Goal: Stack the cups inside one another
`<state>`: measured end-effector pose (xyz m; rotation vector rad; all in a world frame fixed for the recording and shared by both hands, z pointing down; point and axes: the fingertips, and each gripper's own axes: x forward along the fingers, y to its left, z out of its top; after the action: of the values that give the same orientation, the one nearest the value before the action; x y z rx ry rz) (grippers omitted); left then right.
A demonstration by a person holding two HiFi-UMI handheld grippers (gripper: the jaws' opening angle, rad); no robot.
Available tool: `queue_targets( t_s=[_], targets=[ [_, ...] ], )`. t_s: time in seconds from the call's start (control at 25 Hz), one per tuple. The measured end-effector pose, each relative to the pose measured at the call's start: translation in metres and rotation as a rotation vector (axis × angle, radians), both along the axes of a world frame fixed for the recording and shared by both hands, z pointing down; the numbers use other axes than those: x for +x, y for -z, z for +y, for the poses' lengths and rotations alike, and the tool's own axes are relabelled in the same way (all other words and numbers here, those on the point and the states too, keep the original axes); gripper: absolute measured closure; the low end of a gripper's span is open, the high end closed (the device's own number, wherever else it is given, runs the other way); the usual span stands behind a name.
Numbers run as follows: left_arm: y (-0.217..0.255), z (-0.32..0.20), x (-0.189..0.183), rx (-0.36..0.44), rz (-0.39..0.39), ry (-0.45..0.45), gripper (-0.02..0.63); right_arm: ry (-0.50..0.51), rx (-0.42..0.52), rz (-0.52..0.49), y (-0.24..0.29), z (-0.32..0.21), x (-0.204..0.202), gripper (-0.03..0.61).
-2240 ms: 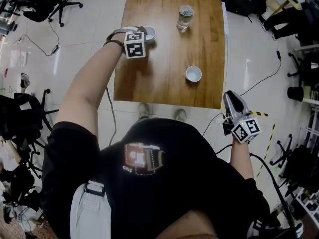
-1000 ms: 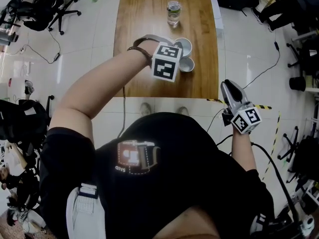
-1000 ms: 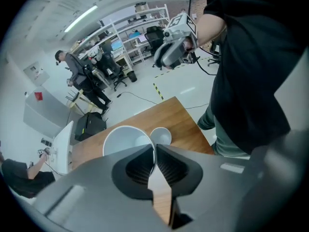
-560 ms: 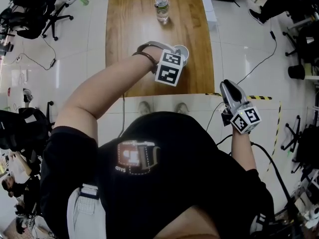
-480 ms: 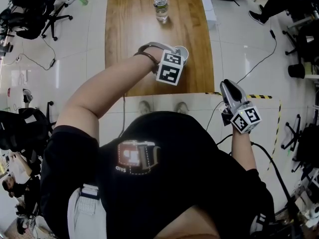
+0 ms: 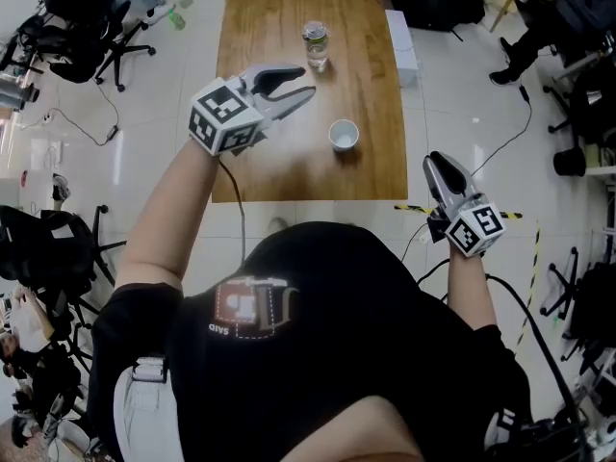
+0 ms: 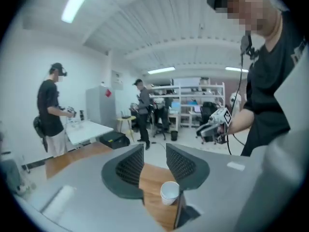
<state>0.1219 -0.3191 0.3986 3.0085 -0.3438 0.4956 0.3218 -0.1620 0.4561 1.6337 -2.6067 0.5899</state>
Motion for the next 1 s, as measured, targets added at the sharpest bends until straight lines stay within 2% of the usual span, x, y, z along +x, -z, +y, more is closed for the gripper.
queue_targets(
  t_s=[0.08, 0.2, 0.36, 0.44, 0.64, 0.84, 1.0],
  targets=[
    [0.021, -0.001, -0.049, -0.022, 0.136, 0.147, 0.5, 0.039, 0.04, 0.009, 0.017, -0.011, -0.002, 0.495],
    [0.016, 0.012, -0.118, -0.092, 0.288, 0.369, 0.553, 0.093, 0.082, 0.019, 0.033, -0.027, -0.005, 0.503],
    [-0.028, 0.04, -0.188, -0.161, 0.413, 0.604, 0.604, 0.131, 0.099, 0.03, 0.036, -0.047, -0.014, 0.523],
    [-0.054, 0.056, -0.207, -0.21, 0.438, 0.674, 0.612, 0.147, 0.079, 0.043, 0.027, -0.049, -0.023, 0.531],
    [-0.089, 0.079, -0.217, -0.248, 0.393, 0.691, 0.612, 0.14, 0.017, 0.016, -0.007, -0.052, -0.045, 0.557],
    [-0.087, 0.073, -0.221, -0.225, 0.383, 0.652, 0.612, 0.12, -0.116, -0.06, -0.061, -0.046, -0.063, 0.565],
    [-0.071, 0.062, -0.228, -0.184, 0.38, 0.63, 0.612, 0.107, -0.1, -0.117, -0.042, -0.049, -0.061, 0.566]
  ],
)
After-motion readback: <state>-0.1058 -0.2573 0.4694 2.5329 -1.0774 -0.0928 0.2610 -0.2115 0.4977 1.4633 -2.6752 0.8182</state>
